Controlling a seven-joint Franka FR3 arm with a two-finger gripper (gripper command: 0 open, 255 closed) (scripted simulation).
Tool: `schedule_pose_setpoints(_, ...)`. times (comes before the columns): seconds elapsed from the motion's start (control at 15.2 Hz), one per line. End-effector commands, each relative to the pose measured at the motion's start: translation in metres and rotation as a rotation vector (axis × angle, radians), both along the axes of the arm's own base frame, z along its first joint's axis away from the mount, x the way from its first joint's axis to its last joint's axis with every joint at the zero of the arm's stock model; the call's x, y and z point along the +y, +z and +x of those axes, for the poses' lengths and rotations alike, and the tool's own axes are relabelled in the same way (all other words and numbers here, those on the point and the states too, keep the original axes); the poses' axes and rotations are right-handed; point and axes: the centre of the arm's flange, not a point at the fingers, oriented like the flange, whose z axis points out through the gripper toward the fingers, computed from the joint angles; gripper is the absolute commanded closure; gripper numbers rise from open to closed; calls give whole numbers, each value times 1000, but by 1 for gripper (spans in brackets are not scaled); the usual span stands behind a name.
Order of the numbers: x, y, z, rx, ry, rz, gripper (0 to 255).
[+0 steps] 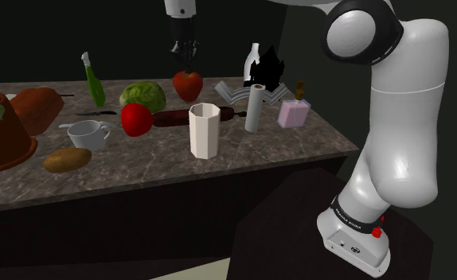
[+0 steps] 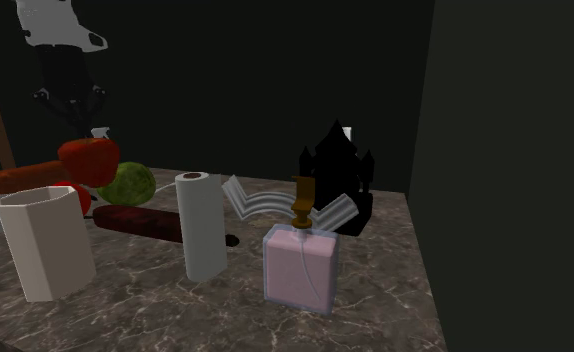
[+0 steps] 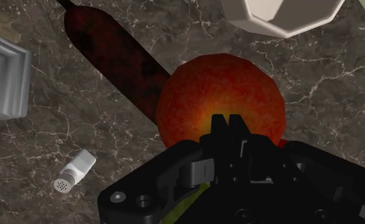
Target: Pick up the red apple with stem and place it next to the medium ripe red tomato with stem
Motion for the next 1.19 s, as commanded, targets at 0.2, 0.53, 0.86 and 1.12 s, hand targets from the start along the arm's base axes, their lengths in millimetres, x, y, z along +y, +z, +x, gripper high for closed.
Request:
schedule_pose_setpoints(0.2,0,-26,0,-1,0,0,255)
schedule_pose_setpoints(0.53,0,-52,0,-1,0,0,255)
schedule_pose_setpoints(0.86,0,-79,0,-1,0,0,255)
schedule_pose_setpoints(1.12,0,-100,0,-1,0,0,255)
